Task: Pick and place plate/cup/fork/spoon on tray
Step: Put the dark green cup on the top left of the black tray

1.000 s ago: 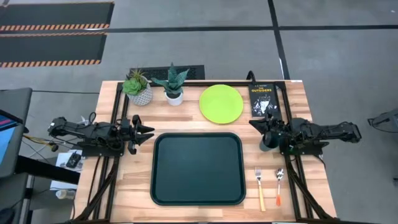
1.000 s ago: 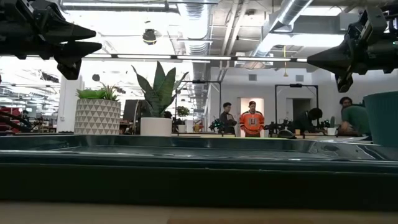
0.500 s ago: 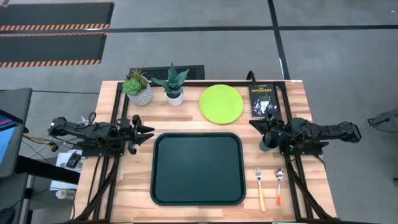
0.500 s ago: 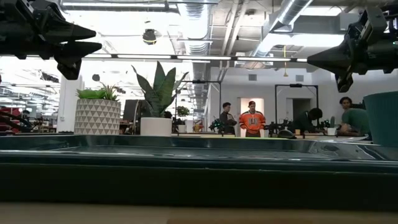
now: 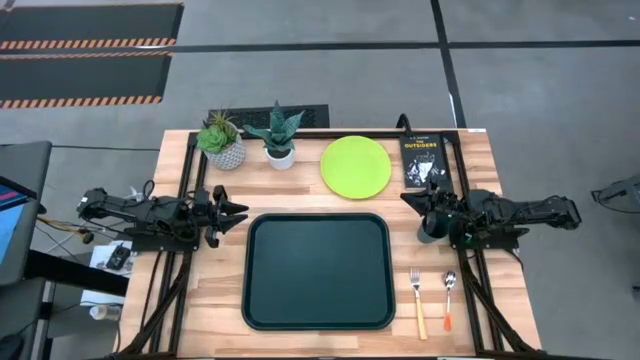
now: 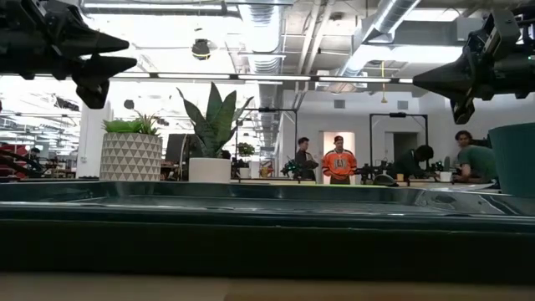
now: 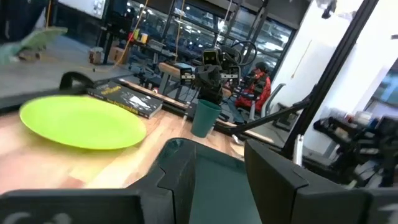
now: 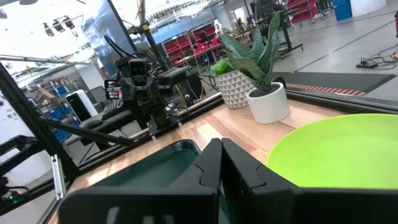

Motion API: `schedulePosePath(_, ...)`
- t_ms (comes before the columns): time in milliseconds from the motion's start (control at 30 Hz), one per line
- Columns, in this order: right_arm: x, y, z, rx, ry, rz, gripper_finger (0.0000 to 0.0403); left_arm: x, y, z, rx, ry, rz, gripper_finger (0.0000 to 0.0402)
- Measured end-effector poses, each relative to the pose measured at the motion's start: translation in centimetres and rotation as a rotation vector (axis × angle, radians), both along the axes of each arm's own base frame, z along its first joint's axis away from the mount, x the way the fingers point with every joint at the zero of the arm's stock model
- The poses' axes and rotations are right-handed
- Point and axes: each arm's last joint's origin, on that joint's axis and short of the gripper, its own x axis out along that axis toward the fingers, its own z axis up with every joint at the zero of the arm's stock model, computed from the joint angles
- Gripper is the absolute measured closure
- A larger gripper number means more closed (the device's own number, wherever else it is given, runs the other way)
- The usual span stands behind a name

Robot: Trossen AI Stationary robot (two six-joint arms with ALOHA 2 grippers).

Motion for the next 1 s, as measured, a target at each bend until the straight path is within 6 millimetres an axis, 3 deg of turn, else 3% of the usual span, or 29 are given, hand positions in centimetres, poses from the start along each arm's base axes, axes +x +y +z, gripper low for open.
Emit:
schedulePosePath(400,0.0,-0.1,0.1,0.007,-0.014,-0.009,0.0372,0.0,0.0,0.0,-0.366,-0.035,-0.016,0.0276)
schedulePosePath(667,-0.1,-0.1,0.7,0.175,-0.098,0.002,0.0372,-0.1,0.5,0.1,-0.497,-0.089,0.120,0.0276)
schedulePosePath(1000,-0.1,0.0,0.7,0.241,-0.112,0.006,0.0372,-0.3,1.1,0.1,-0.619,-0.181,0.324,0.0276)
